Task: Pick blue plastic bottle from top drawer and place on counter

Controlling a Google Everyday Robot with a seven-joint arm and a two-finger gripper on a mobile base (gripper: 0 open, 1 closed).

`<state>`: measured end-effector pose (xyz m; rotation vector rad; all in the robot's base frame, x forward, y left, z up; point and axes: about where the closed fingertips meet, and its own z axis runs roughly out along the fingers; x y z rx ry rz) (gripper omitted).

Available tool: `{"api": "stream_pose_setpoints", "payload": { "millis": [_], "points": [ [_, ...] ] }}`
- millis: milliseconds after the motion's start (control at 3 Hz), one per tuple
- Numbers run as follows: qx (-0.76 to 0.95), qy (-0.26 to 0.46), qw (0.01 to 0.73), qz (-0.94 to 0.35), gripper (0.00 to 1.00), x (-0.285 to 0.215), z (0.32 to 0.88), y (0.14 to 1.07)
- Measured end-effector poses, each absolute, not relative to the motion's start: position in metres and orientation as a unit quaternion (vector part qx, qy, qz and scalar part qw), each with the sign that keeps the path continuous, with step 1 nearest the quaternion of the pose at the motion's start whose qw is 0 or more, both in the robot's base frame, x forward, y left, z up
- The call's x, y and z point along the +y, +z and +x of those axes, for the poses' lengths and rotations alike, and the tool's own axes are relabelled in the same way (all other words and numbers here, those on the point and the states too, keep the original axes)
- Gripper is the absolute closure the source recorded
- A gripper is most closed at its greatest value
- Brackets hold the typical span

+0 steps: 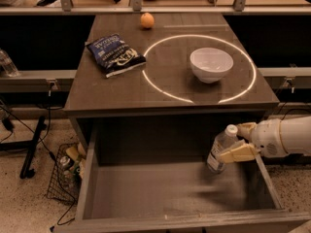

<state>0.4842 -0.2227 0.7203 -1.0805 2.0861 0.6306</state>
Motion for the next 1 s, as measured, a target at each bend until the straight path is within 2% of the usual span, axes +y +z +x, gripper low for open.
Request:
{"api": "stream_pose_setpoints", "payload": {
  "millis": [667, 1000],
  "points": [
    [0.8, 0.258, 0.36, -0.404, 0.7, -0.222, 0.49, 0.726],
    [0.793, 0.248, 0.368, -0.416, 0.93, -0.228, 0.501, 0.77]
  ]
}}
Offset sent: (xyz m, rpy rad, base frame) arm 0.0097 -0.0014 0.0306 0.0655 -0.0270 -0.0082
